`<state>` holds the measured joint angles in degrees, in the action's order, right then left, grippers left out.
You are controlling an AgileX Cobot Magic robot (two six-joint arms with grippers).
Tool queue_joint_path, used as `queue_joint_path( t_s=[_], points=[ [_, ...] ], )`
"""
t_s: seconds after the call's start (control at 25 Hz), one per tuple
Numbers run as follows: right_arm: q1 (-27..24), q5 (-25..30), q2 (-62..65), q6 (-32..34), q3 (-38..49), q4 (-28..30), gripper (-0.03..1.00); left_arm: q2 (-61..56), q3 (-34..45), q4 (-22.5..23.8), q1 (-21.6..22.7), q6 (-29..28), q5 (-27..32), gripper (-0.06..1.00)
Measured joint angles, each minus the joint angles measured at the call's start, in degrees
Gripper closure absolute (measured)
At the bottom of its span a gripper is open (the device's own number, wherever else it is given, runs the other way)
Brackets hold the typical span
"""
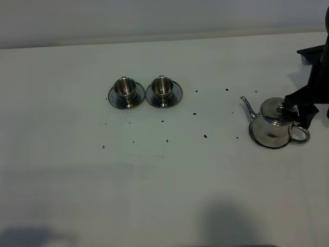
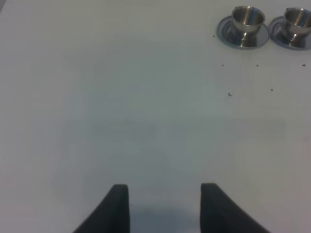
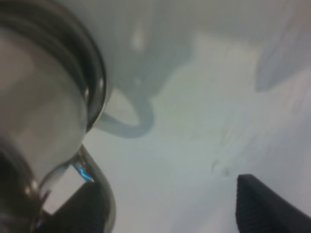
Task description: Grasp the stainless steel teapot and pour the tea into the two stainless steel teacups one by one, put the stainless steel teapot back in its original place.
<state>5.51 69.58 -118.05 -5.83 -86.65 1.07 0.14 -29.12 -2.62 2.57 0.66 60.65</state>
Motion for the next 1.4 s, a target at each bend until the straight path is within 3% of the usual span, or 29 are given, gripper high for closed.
queue_joint_path(
  t_s=[0.48,0.68,1.0,1.2,1.4],
  points=[
    [0.08,0.10,7.07,0.00,8.50,-2.72,0.41,0.00,0.00,0.00,0.00,-0.07,0.00,0.57],
    [1.72,-3.03,7.32,-0.19,10.55,-4.02,0.41,0.00,0.00,0.00,0.00,-0.07,0.00,0.57],
    [2.23,-4.57,7.32,1.33,10.60,2.54,0.41,0.00,0.00,0.00,0.00,-0.07,0.00,0.57],
    [2.23,-1.59,7.32,1.27,10.60,3.16,0.41,0.00,0.00,0.00,0.00,-0.07,0.00,0.57],
    [2.23,-4.70,7.32,-0.02,10.60,7.01,0.41,0.00,0.00,0.00,0.00,-0.01,0.00,0.57]
  ],
)
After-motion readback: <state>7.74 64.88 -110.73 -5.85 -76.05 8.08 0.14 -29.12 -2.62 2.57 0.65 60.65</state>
